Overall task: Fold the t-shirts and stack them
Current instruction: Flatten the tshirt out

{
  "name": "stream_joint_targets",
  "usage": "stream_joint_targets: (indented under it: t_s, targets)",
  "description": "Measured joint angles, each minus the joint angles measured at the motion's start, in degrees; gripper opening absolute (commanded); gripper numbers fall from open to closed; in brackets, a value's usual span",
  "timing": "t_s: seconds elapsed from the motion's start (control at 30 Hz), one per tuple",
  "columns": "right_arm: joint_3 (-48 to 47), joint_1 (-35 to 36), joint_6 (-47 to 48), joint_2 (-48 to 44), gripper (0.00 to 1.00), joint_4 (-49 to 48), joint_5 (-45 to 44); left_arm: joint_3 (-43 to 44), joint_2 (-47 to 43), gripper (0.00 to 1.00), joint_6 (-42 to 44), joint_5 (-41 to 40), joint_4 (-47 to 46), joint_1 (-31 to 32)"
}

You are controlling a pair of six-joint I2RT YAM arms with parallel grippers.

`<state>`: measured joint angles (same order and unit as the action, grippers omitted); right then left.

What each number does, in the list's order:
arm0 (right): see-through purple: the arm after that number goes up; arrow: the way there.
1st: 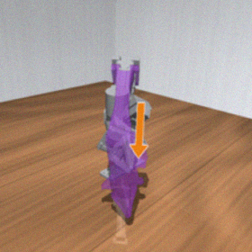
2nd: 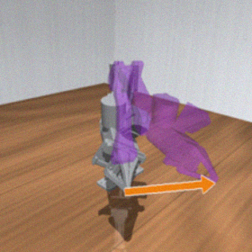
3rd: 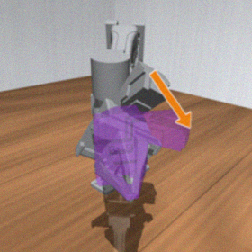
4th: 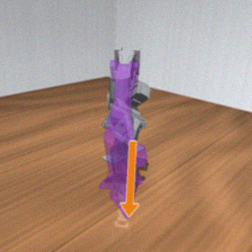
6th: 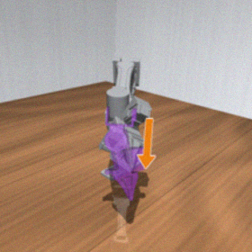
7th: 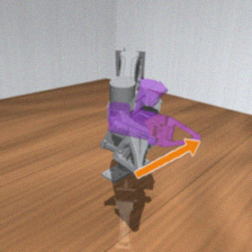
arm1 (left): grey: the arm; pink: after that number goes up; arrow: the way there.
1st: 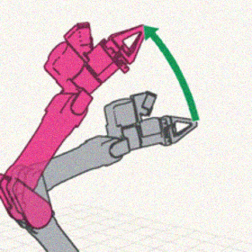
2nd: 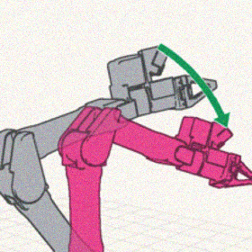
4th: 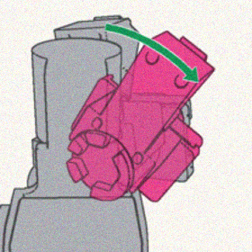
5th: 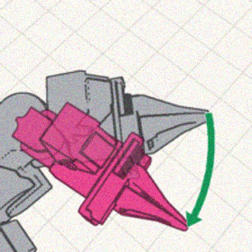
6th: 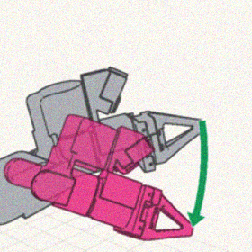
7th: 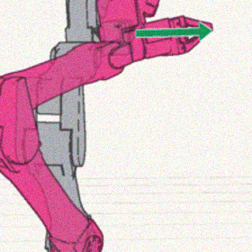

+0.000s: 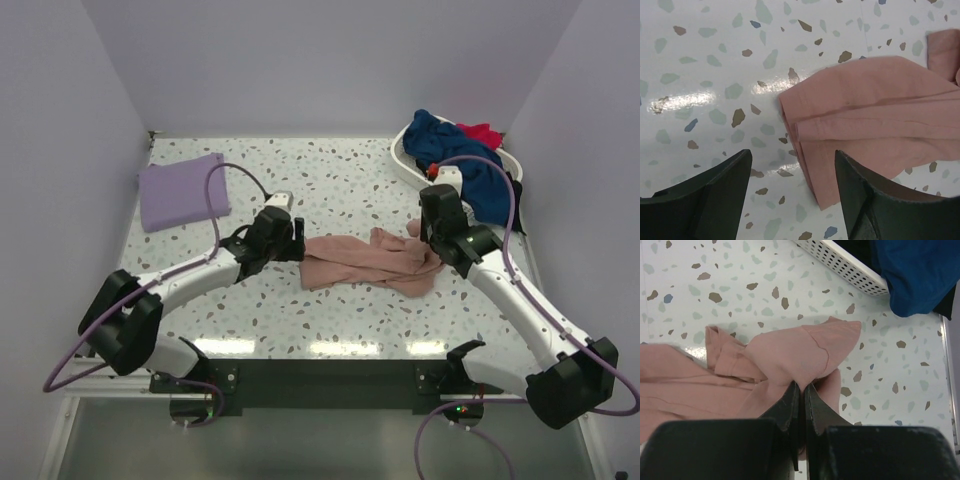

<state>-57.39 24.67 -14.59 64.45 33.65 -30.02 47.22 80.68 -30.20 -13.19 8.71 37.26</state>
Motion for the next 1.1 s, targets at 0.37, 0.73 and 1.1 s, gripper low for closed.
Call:
stream_joint_targets:
  t_s: [0.37, 0.73, 1.1]
  targets:
    - [1.8, 0.0, 0.0, 0.1, 0.00, -1.7, 1.0, 0.0, 8.2, 0.71, -3.8, 5.6, -5.0, 0.0]
    - [2.5, 0.0, 0.0, 0.1, 0.00, -2.1, 1.2, 0.6, 12.8, 0.53, -5.3, 5.7, -8.5, 0.0]
    - [2.5, 0.0, 0.1, -0.1, 0.00, -2.1, 1.2, 2.2, 15.0, 0.08, -5.2, 5.5, -11.1, 0.0]
